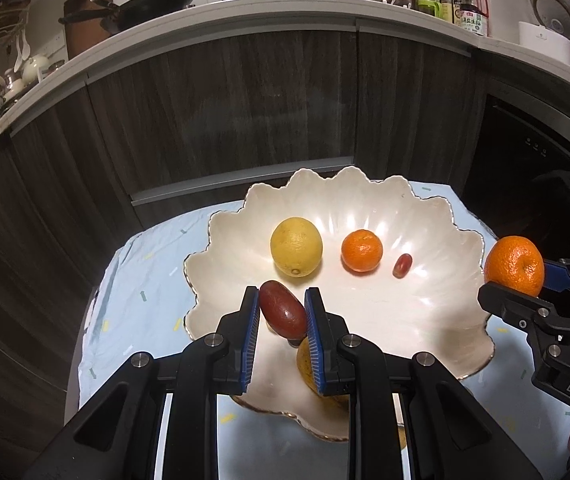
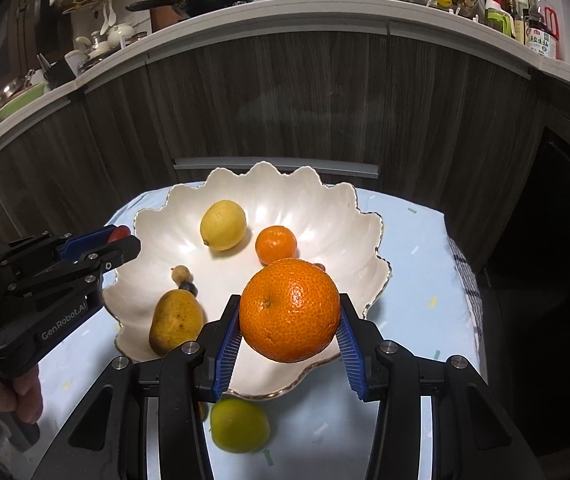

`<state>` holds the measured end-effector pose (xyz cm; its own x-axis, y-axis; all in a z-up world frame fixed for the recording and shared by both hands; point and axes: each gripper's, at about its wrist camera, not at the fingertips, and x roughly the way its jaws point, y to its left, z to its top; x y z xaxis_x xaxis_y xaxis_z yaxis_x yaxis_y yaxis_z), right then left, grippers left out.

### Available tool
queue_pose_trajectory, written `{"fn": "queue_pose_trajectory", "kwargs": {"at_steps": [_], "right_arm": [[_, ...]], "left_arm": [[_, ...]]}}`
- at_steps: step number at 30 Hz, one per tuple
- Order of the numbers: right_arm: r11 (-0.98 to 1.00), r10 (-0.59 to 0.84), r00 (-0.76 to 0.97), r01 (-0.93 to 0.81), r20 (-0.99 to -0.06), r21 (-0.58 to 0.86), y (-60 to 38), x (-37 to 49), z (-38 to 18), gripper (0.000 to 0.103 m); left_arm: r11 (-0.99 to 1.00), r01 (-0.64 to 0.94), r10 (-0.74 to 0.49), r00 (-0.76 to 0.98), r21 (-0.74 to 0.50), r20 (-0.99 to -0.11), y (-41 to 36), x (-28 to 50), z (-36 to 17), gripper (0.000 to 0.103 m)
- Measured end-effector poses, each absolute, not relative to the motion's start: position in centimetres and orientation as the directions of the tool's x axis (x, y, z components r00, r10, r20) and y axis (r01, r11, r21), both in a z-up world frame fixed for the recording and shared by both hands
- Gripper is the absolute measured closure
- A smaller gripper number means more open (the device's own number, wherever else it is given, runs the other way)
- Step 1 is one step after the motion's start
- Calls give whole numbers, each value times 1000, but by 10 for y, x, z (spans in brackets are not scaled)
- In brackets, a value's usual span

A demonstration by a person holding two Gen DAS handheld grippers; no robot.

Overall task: Organize fruits
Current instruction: 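Lift the red date and orange and carry them over the white bowl, then open both tools to drop the red date and orange into the bowl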

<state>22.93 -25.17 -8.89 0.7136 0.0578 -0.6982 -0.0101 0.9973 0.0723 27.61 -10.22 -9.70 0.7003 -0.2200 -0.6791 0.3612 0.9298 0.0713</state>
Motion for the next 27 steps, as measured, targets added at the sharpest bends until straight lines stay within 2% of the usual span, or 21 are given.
{"fn": "queue_pose_trajectory", "kwargs": {"at_steps": [15, 17, 19, 24, 27], "right_arm": [[998, 59, 690, -16, -721, 66, -246, 238, -100, 57], [998, 53, 689, -15, -723, 60, -246, 238, -100, 56], [998, 48, 688, -9, -724, 57, -246, 238, -100, 56], [998, 47, 679, -1, -732, 63, -247, 238, -103, 55], [999, 24, 697, 12, -716, 45, -247, 235, -99, 38]], "left_arm": [[932, 352, -199, 692, 84, -694, -103, 286, -109, 77], [933, 351, -198, 692, 84, -694, -103, 286, -109, 73], [934, 344, -191, 702, 91, -686, -102, 285, -108, 61], [940, 325, -169, 716, 108, -678, -100, 284, -106, 51], [941, 322, -168, 718, 108, -676, -99, 283, -106, 49]]}}
